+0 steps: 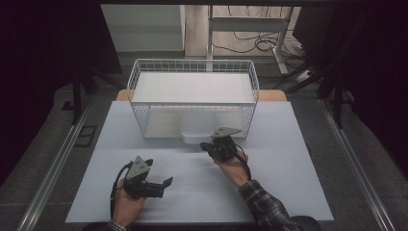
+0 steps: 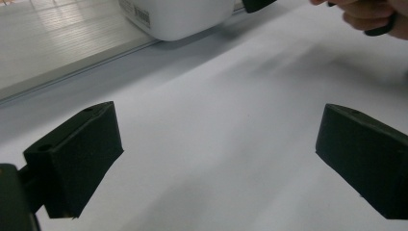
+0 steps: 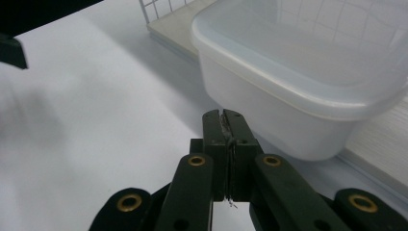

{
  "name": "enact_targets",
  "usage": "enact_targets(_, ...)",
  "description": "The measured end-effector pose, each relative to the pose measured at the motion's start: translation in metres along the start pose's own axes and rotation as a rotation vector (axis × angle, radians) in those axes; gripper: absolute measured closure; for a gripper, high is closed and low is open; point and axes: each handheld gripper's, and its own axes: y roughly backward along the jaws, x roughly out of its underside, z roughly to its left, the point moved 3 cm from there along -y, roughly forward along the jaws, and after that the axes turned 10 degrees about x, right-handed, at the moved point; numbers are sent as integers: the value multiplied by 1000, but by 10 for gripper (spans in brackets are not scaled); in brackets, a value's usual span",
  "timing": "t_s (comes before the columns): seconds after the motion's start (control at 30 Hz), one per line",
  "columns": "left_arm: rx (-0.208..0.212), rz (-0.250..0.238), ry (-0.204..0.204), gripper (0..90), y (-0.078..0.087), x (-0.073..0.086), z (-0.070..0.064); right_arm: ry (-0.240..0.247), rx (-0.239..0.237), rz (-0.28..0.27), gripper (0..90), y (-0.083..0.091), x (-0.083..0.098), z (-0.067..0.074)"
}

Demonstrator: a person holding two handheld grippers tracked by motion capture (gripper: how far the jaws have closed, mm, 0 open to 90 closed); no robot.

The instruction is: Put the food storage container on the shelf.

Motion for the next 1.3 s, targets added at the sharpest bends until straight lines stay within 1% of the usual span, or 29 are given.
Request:
enact_targets(0.1,18,-2,14,21,-1,1,1,-5,-2,8,884,-9,-2,-1)
enact_targets(0.17,16,0,7,23,-1,1,1,-3,2,13,887,-15,-2,-2)
enact_targets(0.27,26,-2,4,26,-2,1,0,-12,5,18,888,-21,-5,-4)
enact_targets(0.33,26,0,2,25,-3,2,1,-7,7,20,889,-24,-7,-4)
enact_targets(0.47,27,-2,5,25,-2,2,1,16,14,24,889,-28,-11,-2)
enact_targets(0.73,33,-1,12,29,-3,3,2,13,30,22,889,-35,-17,-5)
enact_targets(0.8,35,-1,13,29,-4,3,2,21,39,24,889,-38,-18,-7)
enact_targets(0.93,35,-3,13,29,-3,3,3,19,54,27,889,-42,-21,-11)
enact_targets(1.03,33,-4,18,28,-3,3,4,9,57,27,889,-44,-23,-13)
enact_targets(1.1,33,-5,20,29,-3,3,4,12,60,28,889,-45,-24,-15)
enact_targets(1.3,31,-2,17,27,-3,3,4,7,74,33,888,-50,-25,-20)
